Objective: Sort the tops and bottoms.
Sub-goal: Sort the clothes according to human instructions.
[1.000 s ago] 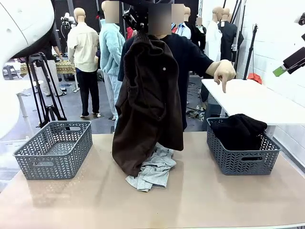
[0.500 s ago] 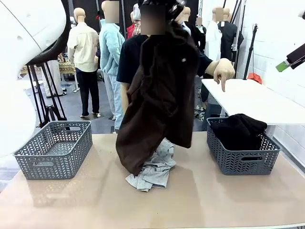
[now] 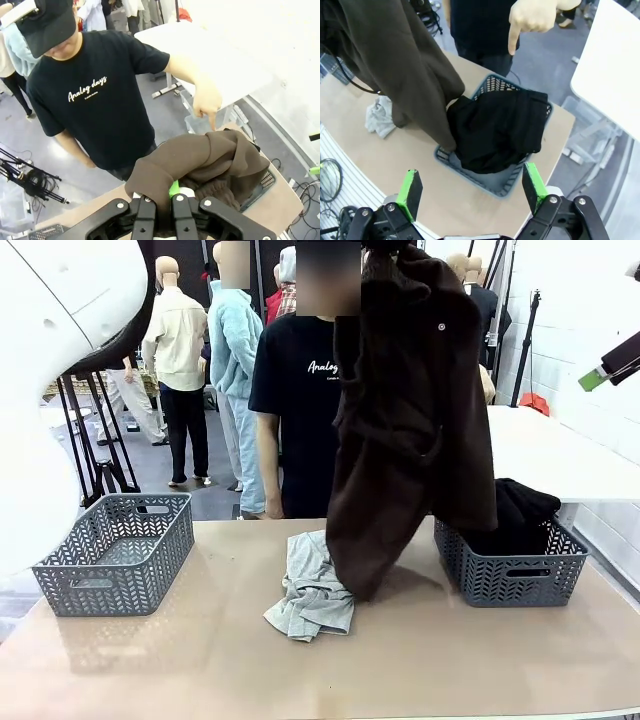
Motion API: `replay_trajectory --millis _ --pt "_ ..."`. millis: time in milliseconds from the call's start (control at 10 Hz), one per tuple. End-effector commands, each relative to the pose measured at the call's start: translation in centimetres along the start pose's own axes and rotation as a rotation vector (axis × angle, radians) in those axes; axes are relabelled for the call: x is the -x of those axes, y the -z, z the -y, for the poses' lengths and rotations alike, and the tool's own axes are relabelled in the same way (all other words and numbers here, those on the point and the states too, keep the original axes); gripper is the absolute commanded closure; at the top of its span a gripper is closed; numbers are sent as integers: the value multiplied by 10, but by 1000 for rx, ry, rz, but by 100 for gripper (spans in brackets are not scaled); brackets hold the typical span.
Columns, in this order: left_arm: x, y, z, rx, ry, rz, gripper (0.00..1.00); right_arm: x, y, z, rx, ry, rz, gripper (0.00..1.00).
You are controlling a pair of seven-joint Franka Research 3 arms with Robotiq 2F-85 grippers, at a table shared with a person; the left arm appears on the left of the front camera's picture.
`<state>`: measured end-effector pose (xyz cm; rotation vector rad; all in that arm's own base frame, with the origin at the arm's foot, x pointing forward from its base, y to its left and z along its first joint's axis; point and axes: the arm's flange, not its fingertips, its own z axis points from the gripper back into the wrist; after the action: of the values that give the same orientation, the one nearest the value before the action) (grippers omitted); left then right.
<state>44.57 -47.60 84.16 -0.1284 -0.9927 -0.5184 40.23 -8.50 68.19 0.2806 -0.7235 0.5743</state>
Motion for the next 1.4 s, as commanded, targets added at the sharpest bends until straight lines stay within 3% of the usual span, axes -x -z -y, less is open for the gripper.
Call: replay_trajectory --millis 0,300,600,1000,1300 --pt "1 -1 1 -6 -1 -13 100 1 2 -1 -1 1 1 0" --pt "4 8 1 -4 1 -22 100 1 2 -1 -1 1 1 0" --pt "-92 58 44 184 63 219 100 1 2 -1 -1 1 1 0" --pt "-206 91 50 214 159 353 100 1 2 -1 -1 1 1 0" --pt "-286 96 86 288 220 408 100 1 2 -1 -1 1 1 0"
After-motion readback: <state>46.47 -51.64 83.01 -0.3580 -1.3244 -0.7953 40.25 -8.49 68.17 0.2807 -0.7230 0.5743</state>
